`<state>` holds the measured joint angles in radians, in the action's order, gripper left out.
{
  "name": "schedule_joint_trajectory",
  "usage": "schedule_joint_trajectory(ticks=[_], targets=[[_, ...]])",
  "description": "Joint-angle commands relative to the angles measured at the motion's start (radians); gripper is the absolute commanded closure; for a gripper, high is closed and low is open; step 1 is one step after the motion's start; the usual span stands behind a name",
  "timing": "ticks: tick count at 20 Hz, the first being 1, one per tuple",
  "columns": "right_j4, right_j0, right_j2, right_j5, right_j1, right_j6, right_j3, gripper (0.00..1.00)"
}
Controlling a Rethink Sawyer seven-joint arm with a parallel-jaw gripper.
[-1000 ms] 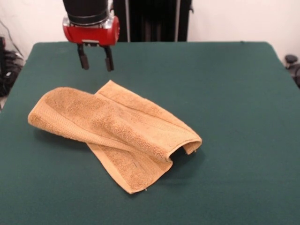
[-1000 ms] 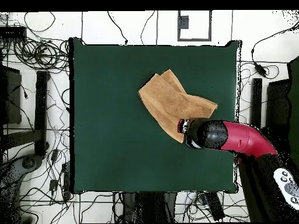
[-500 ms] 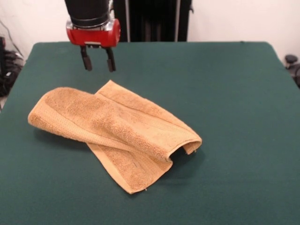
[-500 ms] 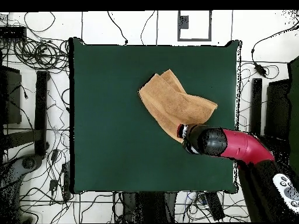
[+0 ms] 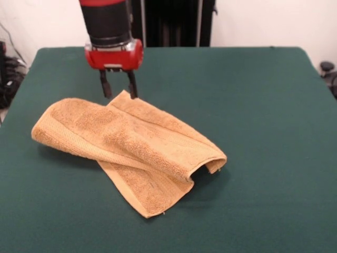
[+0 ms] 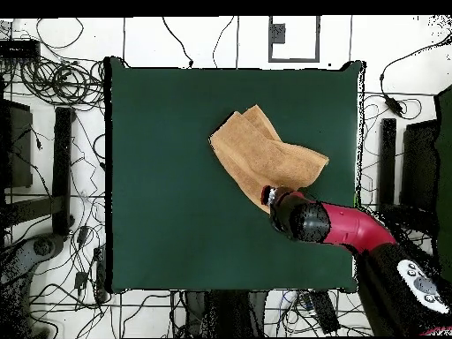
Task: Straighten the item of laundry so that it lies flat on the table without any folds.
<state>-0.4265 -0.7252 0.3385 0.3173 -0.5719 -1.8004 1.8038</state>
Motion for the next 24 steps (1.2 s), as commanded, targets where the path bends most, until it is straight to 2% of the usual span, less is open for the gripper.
schedule_joint_trajectory(ticks=[1, 7, 12, 20, 24], targets=[[-0.035, 0.028, 0.012, -0.099, 0.135, -0.093, 0.059, 0.00], [-0.043, 0.014, 0.026, -0.179, 0.199, -0.085, 0.047, 0.00], [-0.040, 0.037, 0.000, -0.177, 0.169, -0.088, 0.062, 0.00], [-0.025, 0.013, 0.052, -0.124, 0.156, -0.051, 0.073, 0.00], [-0.012, 0.031, 0.060, -0.144, 0.155, -0.079, 0.089, 0.00]])
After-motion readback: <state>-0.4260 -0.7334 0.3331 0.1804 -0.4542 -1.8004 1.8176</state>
